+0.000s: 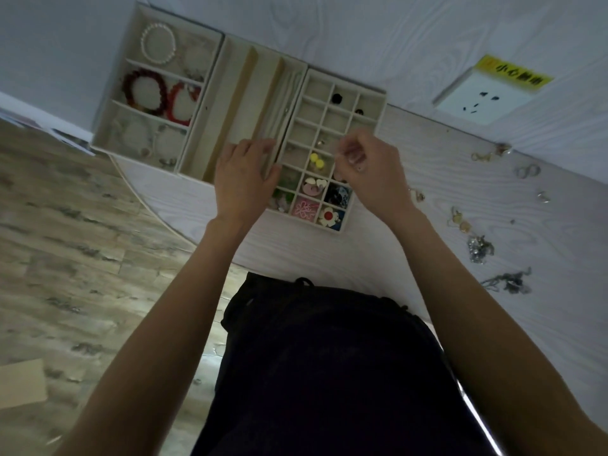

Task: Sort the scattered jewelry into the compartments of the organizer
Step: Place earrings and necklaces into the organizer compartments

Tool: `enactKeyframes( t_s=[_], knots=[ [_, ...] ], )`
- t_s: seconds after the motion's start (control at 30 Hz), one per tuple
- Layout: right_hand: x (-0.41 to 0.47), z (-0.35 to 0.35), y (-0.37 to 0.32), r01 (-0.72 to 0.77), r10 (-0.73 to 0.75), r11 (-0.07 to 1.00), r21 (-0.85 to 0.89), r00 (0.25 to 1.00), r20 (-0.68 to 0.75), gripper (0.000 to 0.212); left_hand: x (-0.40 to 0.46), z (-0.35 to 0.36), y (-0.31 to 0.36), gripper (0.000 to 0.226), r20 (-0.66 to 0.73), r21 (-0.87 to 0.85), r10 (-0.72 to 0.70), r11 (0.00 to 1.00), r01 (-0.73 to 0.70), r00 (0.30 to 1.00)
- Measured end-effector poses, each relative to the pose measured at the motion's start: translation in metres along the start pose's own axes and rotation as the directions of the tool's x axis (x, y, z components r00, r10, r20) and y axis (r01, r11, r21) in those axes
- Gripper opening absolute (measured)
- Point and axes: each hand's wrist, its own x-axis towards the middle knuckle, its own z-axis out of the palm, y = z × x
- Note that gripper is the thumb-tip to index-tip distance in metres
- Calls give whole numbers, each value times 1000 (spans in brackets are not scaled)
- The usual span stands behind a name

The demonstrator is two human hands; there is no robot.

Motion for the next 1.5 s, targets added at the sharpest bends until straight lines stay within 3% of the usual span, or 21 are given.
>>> enactKeyframes(
  t_s=[0.1,0.23,0.37,0.53,0.67,0.93,1.07,1.23,1.5],
  knots=[
    [30,19,-8,182,-155,970,-160,974,167,10,3,1,4,32,25,-29,-10,1000,11,1000],
    [56,35,-10,409,-291,794,-450,905,310,12,4,5,1,33,35,-26,-36,999,37,999],
    [59,40,-9,488,-330,680,-547,870,366,12,3,7,0,31,6,-52,-17,999,17,1000],
    [47,26,1,342,-237,784,-518,936,259,22,5,8,-1,17,-57,-11,96,995,-97,994],
    [35,24,7,220,-174,846,-486,975,139,20,9,7,0,19,-5,111,188,976,-186,982],
    [26,41,4,282,-191,795,-538,957,219,24,13,0,-3,25,102,213,274,933,-290,956],
    [27,45,7,272,-184,765,-584,961,207,30,13,1,-3,24,105,215,246,940,-263,964],
    [24,52,0,253,-197,815,-522,967,161,38,12,4,-2,20,84,195,224,952,-237,971],
    [19,60,-1,217,-205,792,-571,975,86,13,17,4,1,20,68,251,291,921,-298,954]
  ],
)
